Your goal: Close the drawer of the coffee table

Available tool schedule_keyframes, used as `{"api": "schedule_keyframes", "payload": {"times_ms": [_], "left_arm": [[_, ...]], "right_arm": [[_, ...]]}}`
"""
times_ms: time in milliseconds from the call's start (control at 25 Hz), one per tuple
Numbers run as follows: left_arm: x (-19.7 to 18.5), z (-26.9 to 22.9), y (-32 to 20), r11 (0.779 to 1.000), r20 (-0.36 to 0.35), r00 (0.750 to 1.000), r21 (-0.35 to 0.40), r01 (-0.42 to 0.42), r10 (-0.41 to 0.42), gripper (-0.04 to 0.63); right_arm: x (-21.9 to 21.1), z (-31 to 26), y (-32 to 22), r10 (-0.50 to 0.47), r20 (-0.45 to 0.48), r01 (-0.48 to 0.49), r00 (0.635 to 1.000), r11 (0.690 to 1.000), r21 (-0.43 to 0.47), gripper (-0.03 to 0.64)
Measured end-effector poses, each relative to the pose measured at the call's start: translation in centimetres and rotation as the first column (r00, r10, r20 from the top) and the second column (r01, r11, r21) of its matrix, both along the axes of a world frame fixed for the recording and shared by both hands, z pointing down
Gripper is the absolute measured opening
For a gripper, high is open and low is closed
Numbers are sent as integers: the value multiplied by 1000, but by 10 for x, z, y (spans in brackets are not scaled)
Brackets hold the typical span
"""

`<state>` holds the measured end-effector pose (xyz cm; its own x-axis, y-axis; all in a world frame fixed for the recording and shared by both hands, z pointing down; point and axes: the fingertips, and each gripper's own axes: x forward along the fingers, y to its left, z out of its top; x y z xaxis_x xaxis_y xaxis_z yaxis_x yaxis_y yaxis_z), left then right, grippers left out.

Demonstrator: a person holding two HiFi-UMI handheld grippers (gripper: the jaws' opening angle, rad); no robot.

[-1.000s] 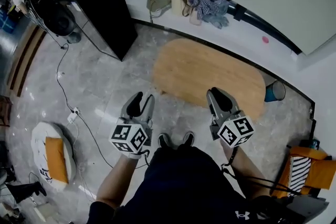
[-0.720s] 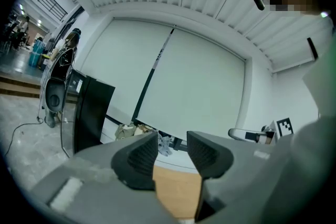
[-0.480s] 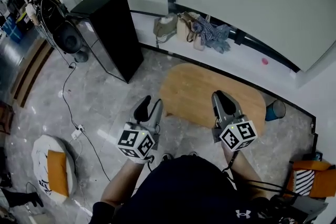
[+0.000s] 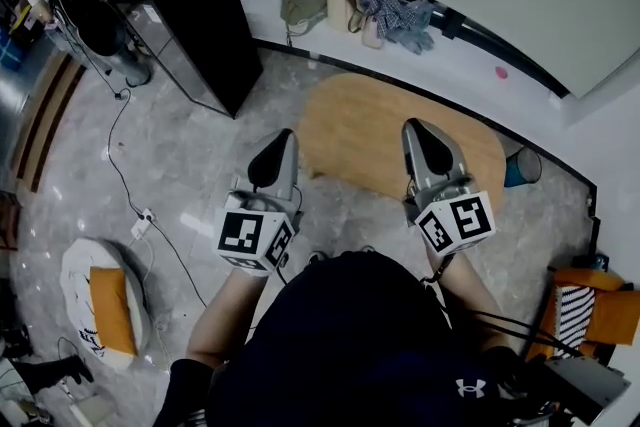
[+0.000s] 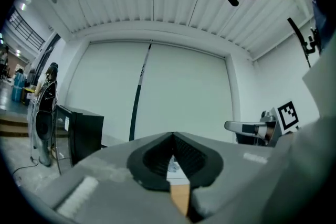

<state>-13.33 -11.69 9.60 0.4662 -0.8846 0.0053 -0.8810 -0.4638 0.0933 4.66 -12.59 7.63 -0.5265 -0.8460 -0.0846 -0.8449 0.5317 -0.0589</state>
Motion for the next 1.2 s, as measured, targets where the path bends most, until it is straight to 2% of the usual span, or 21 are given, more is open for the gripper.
{"api": "schedule_keyframes", "payload": {"times_ms": [120, 520, 1200], "left_arm": [[-9, 5, 1, 1000, -21, 1000, -15, 3, -4, 2], [-30, 5, 4, 1000, -9, 1000, -2, -7, 7, 2], [-40, 5, 5, 1000, 7, 1000, -1, -22, 22, 2]], "right_arm": [[-8, 2, 4, 10, -29, -10, 1000, 1000, 3, 2], [-30, 3, 16, 29, -75, -28, 997, 999, 17, 2], [-37, 0, 19, 43, -71, -41, 997, 999, 26, 2]]}}
